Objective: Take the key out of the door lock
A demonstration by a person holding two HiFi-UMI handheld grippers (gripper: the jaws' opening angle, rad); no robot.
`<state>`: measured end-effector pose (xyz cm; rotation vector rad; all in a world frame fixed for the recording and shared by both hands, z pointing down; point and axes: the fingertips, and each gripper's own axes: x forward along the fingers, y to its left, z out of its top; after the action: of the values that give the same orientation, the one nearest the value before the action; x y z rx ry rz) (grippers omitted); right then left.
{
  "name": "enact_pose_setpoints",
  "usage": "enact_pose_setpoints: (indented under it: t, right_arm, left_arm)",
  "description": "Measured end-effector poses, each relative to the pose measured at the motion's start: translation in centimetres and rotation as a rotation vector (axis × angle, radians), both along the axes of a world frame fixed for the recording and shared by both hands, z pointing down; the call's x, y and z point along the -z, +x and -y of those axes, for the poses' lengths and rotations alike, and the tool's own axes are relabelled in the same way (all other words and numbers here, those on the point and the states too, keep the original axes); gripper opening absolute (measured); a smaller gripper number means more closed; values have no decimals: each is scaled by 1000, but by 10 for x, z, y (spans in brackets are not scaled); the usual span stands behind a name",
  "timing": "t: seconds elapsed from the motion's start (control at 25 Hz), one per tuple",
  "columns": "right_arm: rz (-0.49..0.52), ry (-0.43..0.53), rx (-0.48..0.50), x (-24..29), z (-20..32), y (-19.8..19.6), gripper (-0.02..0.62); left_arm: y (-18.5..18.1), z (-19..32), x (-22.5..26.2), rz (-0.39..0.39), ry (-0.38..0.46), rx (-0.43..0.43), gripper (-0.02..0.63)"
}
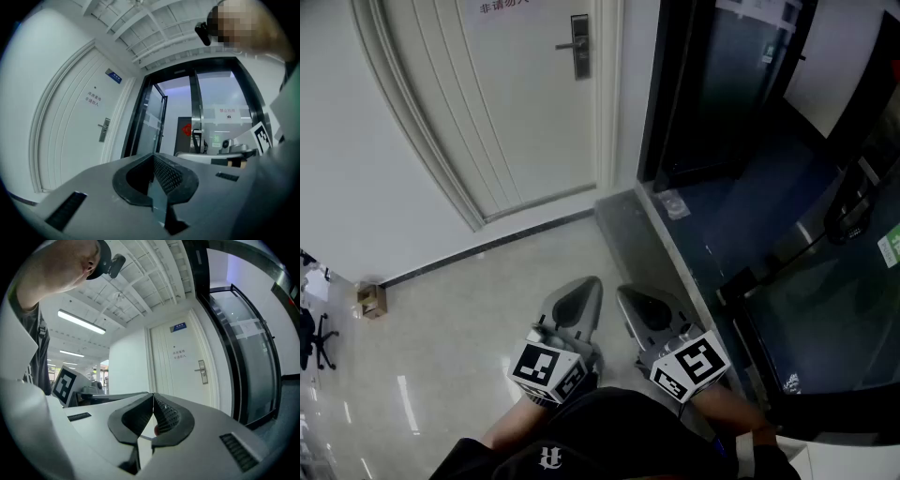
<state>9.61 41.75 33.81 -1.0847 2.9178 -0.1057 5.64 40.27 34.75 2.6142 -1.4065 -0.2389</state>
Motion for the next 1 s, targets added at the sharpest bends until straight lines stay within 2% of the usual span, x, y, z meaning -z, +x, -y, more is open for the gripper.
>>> enact_pose_setpoints:
  t: [0.48, 0.68, 1.0]
  right_arm:
    - [-7, -5, -41, 10, 156, -70, 15]
    - [-15, -11, -47, 6, 196, -88, 15]
    - [-4, -21, -20, -2, 250, -107, 15]
  left_arm:
    - [-72, 155, 8, 15, -11, -18, 8]
    - [-86, 195, 13, 3, 10, -25, 8]
    - [-100, 245, 3, -8, -11, -24, 8]
